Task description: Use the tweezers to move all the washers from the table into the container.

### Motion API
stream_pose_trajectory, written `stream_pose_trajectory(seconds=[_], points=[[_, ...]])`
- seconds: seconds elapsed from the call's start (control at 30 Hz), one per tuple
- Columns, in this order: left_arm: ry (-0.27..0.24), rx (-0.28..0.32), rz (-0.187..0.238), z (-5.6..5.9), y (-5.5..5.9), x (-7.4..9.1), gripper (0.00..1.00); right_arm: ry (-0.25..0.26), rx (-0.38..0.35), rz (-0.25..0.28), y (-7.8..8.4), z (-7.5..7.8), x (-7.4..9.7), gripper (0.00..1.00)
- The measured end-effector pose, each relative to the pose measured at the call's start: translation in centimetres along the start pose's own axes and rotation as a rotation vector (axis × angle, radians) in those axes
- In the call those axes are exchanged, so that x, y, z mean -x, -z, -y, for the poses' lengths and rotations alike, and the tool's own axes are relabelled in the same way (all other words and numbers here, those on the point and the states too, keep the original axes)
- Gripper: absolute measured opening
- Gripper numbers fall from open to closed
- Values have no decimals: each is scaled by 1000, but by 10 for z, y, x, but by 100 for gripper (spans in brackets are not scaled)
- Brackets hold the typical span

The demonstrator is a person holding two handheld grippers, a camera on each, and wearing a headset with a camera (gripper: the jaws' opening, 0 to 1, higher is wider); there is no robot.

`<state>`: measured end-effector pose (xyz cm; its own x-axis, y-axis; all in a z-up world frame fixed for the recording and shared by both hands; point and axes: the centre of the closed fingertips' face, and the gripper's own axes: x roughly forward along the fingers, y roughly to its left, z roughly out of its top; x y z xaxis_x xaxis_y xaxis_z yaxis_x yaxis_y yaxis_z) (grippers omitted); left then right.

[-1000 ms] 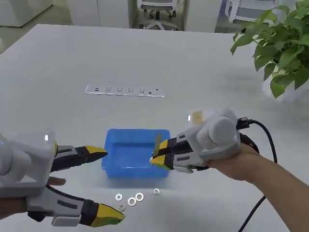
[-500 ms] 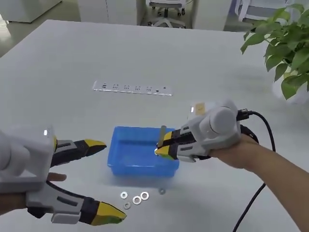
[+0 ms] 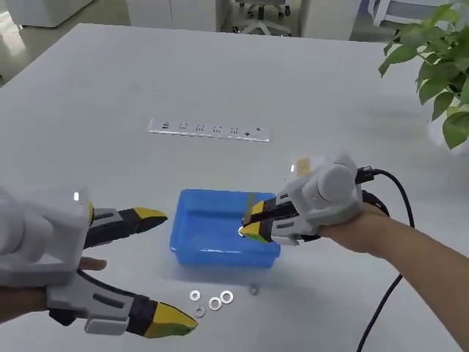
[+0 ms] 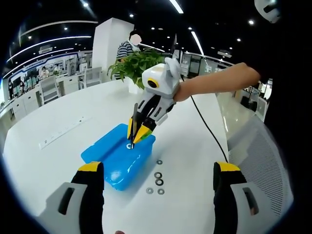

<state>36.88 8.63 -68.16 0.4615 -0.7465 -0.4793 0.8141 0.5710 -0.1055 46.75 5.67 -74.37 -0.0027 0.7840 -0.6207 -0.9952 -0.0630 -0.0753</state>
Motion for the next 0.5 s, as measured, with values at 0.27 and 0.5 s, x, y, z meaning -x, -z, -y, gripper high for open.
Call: stream_pose_trajectory(seconds=[0.27, 0.5], points=[[-11, -3, 6, -8, -2, -1, 97, -14, -15, -2, 5, 3, -11, 10], [-18, -18, 17, -19, -8, -7, 92, -30, -20, -19, 12, 2, -20, 10]])
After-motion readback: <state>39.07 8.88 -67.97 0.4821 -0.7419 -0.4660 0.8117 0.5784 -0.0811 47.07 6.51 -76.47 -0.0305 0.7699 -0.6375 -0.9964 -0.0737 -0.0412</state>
